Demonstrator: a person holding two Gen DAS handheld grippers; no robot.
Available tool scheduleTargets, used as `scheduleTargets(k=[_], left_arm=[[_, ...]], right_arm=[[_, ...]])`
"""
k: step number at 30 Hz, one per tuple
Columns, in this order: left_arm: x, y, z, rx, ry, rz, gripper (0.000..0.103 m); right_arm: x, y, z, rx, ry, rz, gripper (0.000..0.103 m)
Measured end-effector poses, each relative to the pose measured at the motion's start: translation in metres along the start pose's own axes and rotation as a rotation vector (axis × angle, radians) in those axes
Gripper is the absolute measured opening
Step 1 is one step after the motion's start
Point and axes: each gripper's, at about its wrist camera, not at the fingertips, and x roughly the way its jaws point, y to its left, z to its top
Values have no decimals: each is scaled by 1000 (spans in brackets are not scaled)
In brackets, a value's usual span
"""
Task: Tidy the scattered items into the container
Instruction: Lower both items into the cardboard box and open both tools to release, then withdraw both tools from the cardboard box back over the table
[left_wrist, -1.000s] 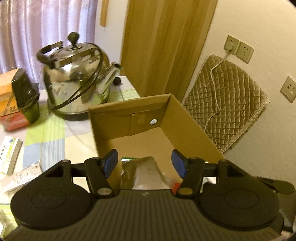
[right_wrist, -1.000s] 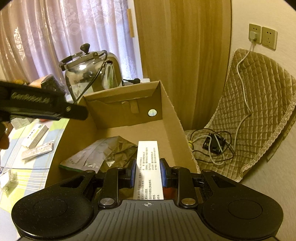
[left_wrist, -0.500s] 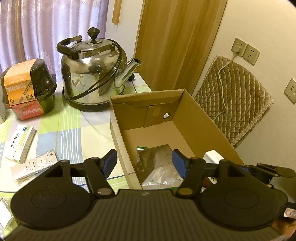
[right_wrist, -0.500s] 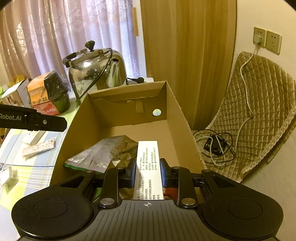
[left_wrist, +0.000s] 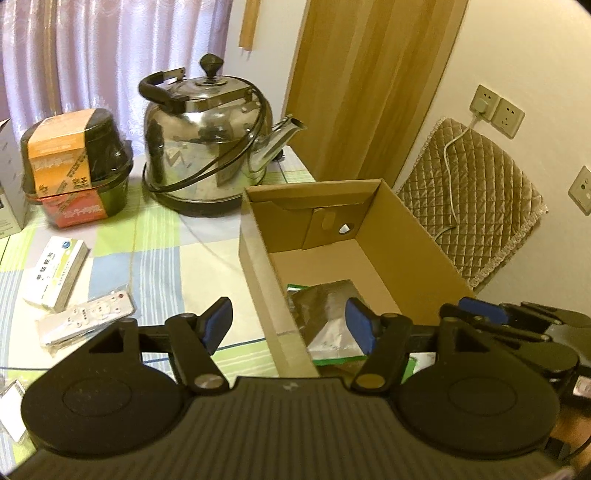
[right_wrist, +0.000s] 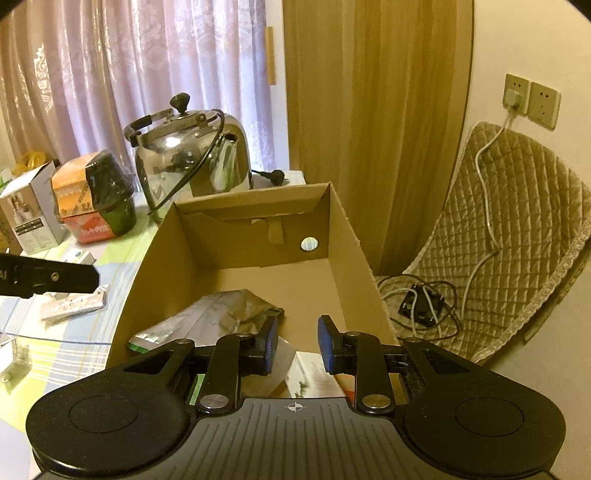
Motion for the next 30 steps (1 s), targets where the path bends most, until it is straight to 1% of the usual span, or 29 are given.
scheduleTargets(k=[5,11,12,14,15,16,18,21,25,30], left_arm=[[-17,12,-12,-25,-7,11,65],[-50,30,-41,-58,-12,35,68],[-57,32,-47,-59,-11,41,68],[-70,36,-58,-56,-10,62,69],[-77,38,-64,-54,-9,73,70],[-85,40,-71,-51,-11,84,71],[-100,44,-85,-46,-13,110,75],[-124,55,-108,-41,-4,149,76],[-155,77,-140,-65,4,208,84],[-194,109,-168,-113,-7,275,89]], right_arm=[[-24,-4,-5,6,-31,-10,30],[-64,-4,-19,33,-70,-22,31],[-71,-2,-22,30,-77,-21,57],[-88,5,-28,29,-117,-30,99],[-98,11,-32,16,-150,-32,99],[-106,16,-35,4,-161,-19,99],[-119,26,-39,6,-163,9,99],[-136,44,-45,9,-178,43,99],[-148,77,-54,-17,-162,117,99],[-155,121,-66,-60,-133,214,99]])
